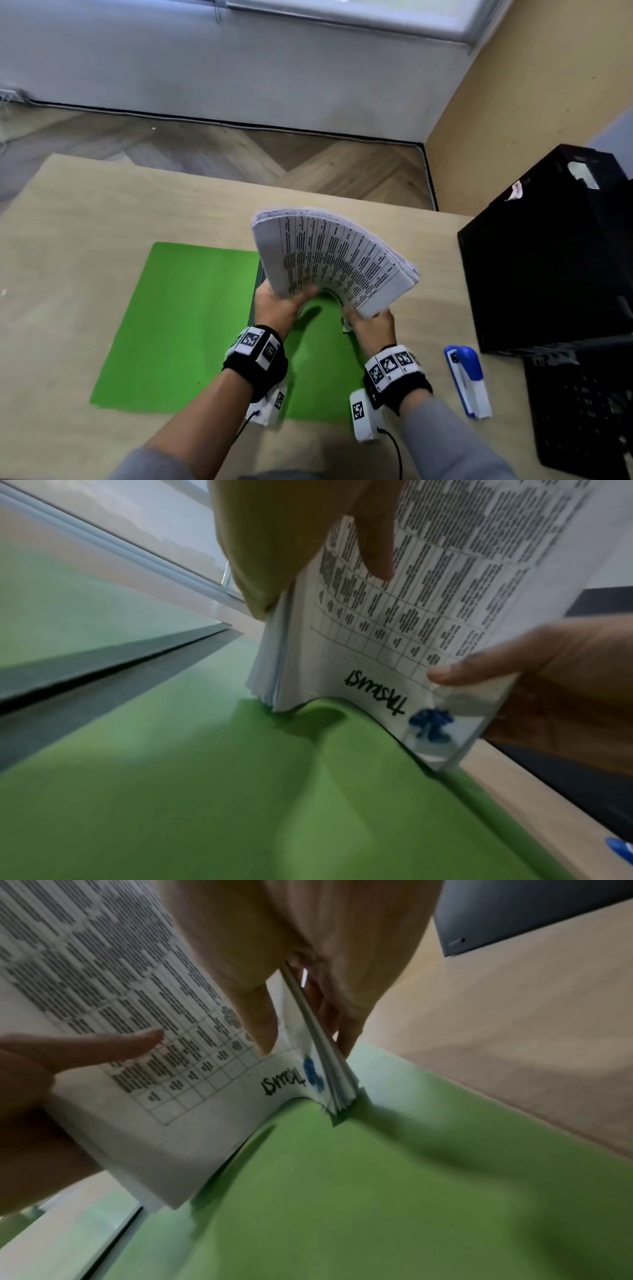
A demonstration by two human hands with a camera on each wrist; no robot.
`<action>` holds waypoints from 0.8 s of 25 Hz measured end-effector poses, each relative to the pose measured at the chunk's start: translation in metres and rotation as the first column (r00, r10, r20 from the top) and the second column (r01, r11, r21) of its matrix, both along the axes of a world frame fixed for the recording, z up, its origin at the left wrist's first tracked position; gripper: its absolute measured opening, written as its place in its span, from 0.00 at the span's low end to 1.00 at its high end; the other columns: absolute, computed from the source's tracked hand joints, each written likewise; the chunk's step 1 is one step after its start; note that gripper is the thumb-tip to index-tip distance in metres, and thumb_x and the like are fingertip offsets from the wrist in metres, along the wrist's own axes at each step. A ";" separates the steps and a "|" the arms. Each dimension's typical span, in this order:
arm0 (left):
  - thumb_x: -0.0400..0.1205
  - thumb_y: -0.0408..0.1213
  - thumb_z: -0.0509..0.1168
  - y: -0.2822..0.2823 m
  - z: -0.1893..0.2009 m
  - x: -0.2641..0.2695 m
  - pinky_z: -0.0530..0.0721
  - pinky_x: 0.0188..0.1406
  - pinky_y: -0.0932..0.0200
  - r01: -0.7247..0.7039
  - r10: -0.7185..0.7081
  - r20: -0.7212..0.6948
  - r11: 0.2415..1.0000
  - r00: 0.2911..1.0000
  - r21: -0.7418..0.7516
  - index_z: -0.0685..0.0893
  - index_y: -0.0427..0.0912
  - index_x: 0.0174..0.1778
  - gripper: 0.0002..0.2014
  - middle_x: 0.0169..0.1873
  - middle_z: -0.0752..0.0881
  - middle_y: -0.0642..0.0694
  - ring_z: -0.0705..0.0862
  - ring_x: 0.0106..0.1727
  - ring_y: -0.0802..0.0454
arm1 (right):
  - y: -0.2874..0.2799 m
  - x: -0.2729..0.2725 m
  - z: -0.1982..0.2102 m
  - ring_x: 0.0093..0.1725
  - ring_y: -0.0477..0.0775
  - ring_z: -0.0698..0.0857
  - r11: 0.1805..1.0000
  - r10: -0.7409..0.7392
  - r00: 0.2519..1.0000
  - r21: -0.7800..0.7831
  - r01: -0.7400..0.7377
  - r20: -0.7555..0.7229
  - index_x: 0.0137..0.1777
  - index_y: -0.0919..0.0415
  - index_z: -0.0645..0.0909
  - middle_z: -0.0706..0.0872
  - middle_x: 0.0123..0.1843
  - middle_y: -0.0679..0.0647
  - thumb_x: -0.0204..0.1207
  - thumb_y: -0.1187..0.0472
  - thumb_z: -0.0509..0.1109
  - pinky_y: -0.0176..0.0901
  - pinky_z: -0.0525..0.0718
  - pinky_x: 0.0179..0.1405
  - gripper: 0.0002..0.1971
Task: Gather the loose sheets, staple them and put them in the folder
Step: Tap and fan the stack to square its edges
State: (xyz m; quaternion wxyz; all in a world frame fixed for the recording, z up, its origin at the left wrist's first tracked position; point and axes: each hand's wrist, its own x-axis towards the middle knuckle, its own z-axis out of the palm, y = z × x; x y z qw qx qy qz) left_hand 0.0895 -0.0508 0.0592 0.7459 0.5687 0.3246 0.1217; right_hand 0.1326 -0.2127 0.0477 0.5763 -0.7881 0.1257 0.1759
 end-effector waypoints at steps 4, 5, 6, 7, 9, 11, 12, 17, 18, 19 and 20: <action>0.67 0.33 0.81 0.012 -0.005 0.004 0.87 0.34 0.67 0.024 -0.019 -0.059 0.997 0.998 0.079 0.88 0.39 0.47 0.15 0.40 0.91 0.49 0.90 0.40 0.54 | -0.015 0.007 -0.004 0.40 0.62 0.91 0.999 0.047 0.994 -0.027 -0.045 0.100 0.45 0.55 0.84 0.91 0.40 0.56 0.74 0.57 0.77 0.59 0.92 0.39 0.06; 0.67 0.35 0.81 0.015 -0.004 0.004 0.87 0.33 0.65 0.063 -0.057 -0.069 0.994 0.996 0.086 0.87 0.35 0.47 0.16 0.40 0.91 0.46 0.90 0.39 0.50 | -0.018 0.008 -0.001 0.37 0.55 0.90 0.998 0.067 0.987 -0.030 -0.063 0.149 0.49 0.55 0.83 0.91 0.41 0.54 0.76 0.55 0.76 0.53 0.91 0.35 0.07; 0.67 0.37 0.81 0.018 -0.005 0.004 0.87 0.31 0.62 0.095 -0.088 -0.088 0.993 0.992 0.075 0.86 0.32 0.46 0.18 0.38 0.90 0.43 0.89 0.37 0.47 | -0.022 0.009 0.002 0.35 0.50 0.87 0.997 0.082 0.977 -0.027 -0.079 0.196 0.53 0.55 0.83 0.90 0.43 0.51 0.78 0.54 0.74 0.46 0.89 0.33 0.08; 0.66 0.40 0.82 0.019 -0.006 0.003 0.87 0.31 0.59 0.118 -0.113 -0.098 0.992 0.989 0.046 0.84 0.28 0.45 0.22 0.36 0.88 0.38 0.88 0.35 0.45 | -0.026 0.010 0.004 0.36 0.46 0.86 0.995 0.101 0.966 -0.023 -0.098 0.238 0.58 0.55 0.83 0.90 0.46 0.49 0.79 0.55 0.73 0.39 0.86 0.33 0.10; 0.63 0.49 0.84 0.022 -0.010 -0.002 0.90 0.38 0.47 0.133 -0.131 -0.132 0.991 0.983 0.007 0.81 0.23 0.49 0.34 0.41 0.86 0.26 0.86 0.37 0.41 | -0.031 0.010 0.004 0.38 0.37 0.87 0.988 0.152 0.946 -0.025 -0.152 0.287 0.62 0.56 0.82 0.90 0.50 0.46 0.80 0.58 0.72 0.29 0.84 0.33 0.12; 0.62 0.53 0.84 0.024 -0.012 -0.008 0.90 0.48 0.37 0.215 -0.216 -0.187 0.976 0.958 -0.023 0.79 0.22 0.50 0.38 0.42 0.83 0.21 0.84 0.38 0.40 | -0.033 0.009 0.005 0.41 0.34 0.88 0.985 0.169 0.947 -0.029 -0.168 0.272 0.63 0.55 0.82 0.90 0.52 0.46 0.80 0.59 0.72 0.28 0.83 0.31 0.13; 0.65 0.50 0.83 0.024 -0.010 -0.011 0.90 0.50 0.39 0.272 -0.275 -0.196 0.961 0.941 -0.046 0.78 0.23 0.48 0.34 0.41 0.84 0.23 0.84 0.38 0.40 | -0.034 0.010 0.007 0.40 0.36 0.88 0.986 0.163 0.952 -0.008 -0.167 0.259 0.63 0.54 0.82 0.91 0.51 0.46 0.80 0.59 0.72 0.32 0.83 0.28 0.12; 0.75 0.30 0.74 0.023 0.011 -0.020 0.86 0.36 0.57 0.373 -0.370 -0.160 0.928 0.915 -0.014 0.81 0.32 0.47 0.10 0.37 0.87 0.43 0.86 0.38 0.47 | -0.044 0.011 0.019 0.23 0.42 0.81 0.975 0.215 0.950 -0.108 -0.195 0.225 0.53 0.54 0.82 0.89 0.37 0.51 0.78 0.47 0.72 0.41 0.81 0.22 0.12; 0.75 0.30 0.75 0.024 0.012 -0.019 0.86 0.37 0.55 0.349 -0.344 -0.165 0.937 0.924 0.003 0.81 0.30 0.47 0.11 0.38 0.85 0.42 0.84 0.38 0.47 | -0.047 0.010 0.021 0.22 0.42 0.81 0.961 0.254 0.948 -0.161 -0.224 0.194 0.52 0.55 0.81 0.88 0.34 0.50 0.77 0.42 0.70 0.41 0.82 0.23 0.17; 0.74 0.29 0.75 0.025 0.015 -0.019 0.85 0.38 0.54 0.338 -0.332 -0.154 0.941 0.930 0.014 0.81 0.28 0.47 0.11 0.38 0.83 0.41 0.82 0.38 0.46 | -0.050 0.007 0.023 0.22 0.41 0.82 0.946 0.288 0.944 -0.201 -0.254 0.161 0.51 0.56 0.81 0.87 0.32 0.50 0.75 0.38 0.68 0.40 0.84 0.25 0.20; 0.74 0.29 0.75 0.026 0.015 -0.018 0.85 0.38 0.53 0.338 -0.332 -0.141 0.941 0.933 0.021 0.81 0.26 0.46 0.12 0.38 0.81 0.39 0.81 0.39 0.44 | -0.056 0.006 0.024 0.23 0.41 0.84 0.926 0.316 0.937 -0.261 -0.271 0.148 0.48 0.55 0.81 0.87 0.30 0.50 0.74 0.37 0.67 0.39 0.84 0.27 0.21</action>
